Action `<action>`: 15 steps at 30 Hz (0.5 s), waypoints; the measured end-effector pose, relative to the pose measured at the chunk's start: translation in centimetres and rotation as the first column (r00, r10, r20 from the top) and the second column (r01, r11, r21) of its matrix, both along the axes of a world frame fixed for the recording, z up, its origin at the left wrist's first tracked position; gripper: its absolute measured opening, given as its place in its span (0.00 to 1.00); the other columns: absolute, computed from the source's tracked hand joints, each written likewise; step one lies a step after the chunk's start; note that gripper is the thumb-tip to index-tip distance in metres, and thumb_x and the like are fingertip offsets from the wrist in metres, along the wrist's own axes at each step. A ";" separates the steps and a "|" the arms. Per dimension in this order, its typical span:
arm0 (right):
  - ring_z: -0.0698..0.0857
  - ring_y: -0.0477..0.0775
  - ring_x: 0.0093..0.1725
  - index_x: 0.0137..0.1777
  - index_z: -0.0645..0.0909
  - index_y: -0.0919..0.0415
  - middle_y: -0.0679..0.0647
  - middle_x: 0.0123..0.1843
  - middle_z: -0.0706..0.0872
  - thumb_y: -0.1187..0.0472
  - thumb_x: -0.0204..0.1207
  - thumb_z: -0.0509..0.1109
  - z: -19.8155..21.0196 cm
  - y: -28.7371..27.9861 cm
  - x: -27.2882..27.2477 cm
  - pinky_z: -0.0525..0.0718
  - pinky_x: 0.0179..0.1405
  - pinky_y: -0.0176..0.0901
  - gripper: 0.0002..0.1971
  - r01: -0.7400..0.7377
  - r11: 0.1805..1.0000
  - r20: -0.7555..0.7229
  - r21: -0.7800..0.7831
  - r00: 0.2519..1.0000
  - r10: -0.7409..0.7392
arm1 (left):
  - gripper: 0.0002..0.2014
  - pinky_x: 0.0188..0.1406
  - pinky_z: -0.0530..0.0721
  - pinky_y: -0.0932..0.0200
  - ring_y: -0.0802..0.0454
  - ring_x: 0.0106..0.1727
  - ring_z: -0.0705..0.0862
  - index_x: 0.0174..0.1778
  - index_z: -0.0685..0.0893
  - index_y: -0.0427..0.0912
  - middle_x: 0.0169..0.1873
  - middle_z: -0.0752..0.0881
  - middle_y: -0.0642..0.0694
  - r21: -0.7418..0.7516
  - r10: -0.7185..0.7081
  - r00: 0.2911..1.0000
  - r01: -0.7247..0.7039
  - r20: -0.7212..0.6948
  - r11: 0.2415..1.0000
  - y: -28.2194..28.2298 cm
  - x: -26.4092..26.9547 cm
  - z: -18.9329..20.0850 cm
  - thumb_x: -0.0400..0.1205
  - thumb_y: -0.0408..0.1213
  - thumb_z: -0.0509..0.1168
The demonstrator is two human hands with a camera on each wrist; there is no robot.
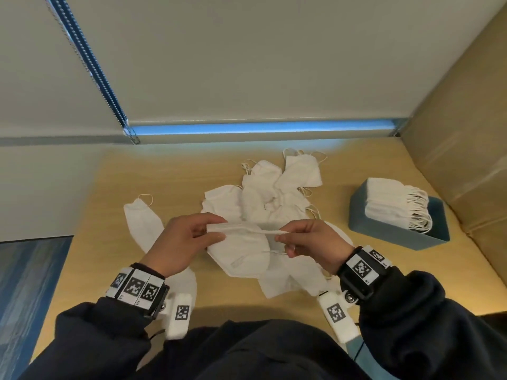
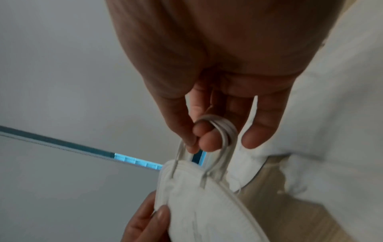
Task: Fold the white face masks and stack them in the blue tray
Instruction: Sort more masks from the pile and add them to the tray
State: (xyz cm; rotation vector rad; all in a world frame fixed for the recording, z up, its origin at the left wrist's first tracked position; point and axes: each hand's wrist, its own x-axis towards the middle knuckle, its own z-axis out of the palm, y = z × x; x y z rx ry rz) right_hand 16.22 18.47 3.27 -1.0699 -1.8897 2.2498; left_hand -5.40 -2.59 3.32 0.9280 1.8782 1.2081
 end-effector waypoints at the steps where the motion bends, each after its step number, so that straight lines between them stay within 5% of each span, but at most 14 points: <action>1: 0.81 0.55 0.33 0.48 0.90 0.71 0.61 0.31 0.83 0.71 0.76 0.78 -0.1 0.8 1.0 0.83 0.40 0.44 0.04 0.033 0.999 -0.004 0.005 0.999 -0.033 | 0.09 0.54 0.90 0.48 0.47 0.48 0.92 0.57 0.92 0.51 0.41 0.93 0.44 -0.019 -0.022 0.999 0.022 -0.030 1.000 0.7 0.4 -0.2 0.82 0.36 0.75; 3: 0.83 0.55 0.34 0.47 0.90 0.71 0.62 0.32 0.85 0.74 0.75 0.76 -0.3 2.2 3.0 0.84 0.40 0.44 0.03 0.073 0.997 -0.006 0.009 0.997 -0.073 | 0.07 0.51 0.88 0.43 0.46 0.44 0.91 0.55 0.92 0.53 0.37 0.92 0.44 -0.065 -0.108 0.990 0.102 -0.094 0.993 2.7 1.3 -0.7 0.83 0.39 0.73; 7: 0.84 0.55 0.33 0.47 0.89 0.72 0.63 0.33 0.85 0.75 0.76 0.75 0.2 4.7 7.2 0.86 0.39 0.45 0.03 0.174 0.985 -0.008 0.006 0.985 -0.174 | 0.07 0.53 0.88 0.50 0.60 0.46 0.90 0.52 0.93 0.55 0.43 0.92 0.62 -0.098 -0.250 0.942 0.233 -0.224 0.967 7.8 3.6 -0.8 0.81 0.38 0.77; 11: 0.88 0.54 0.35 0.46 0.91 0.67 0.66 0.36 0.88 0.75 0.75 0.75 2.7 9.2 12.9 0.89 0.40 0.42 0.05 0.379 0.919 -0.116 0.105 0.923 -0.367 | 0.09 0.47 0.85 0.66 0.63 0.44 0.89 0.47 0.92 0.56 0.41 0.91 0.65 0.034 -0.214 0.940 0.231 -0.264 0.972 14.8 7.0 1.2 0.78 0.35 0.79; 15: 0.89 0.54 0.36 0.47 0.90 0.68 0.62 0.36 0.91 0.66 0.68 0.78 5.7 15.2 18.5 0.91 0.43 0.42 0.09 0.537 0.811 -0.255 0.234 0.839 -0.482 | 0.05 0.45 0.85 0.63 0.65 0.42 0.87 0.48 0.93 0.52 0.40 0.91 0.62 0.218 -0.211 0.889 0.318 -0.406 0.923 23.1 12.3 3.4 0.78 0.39 0.77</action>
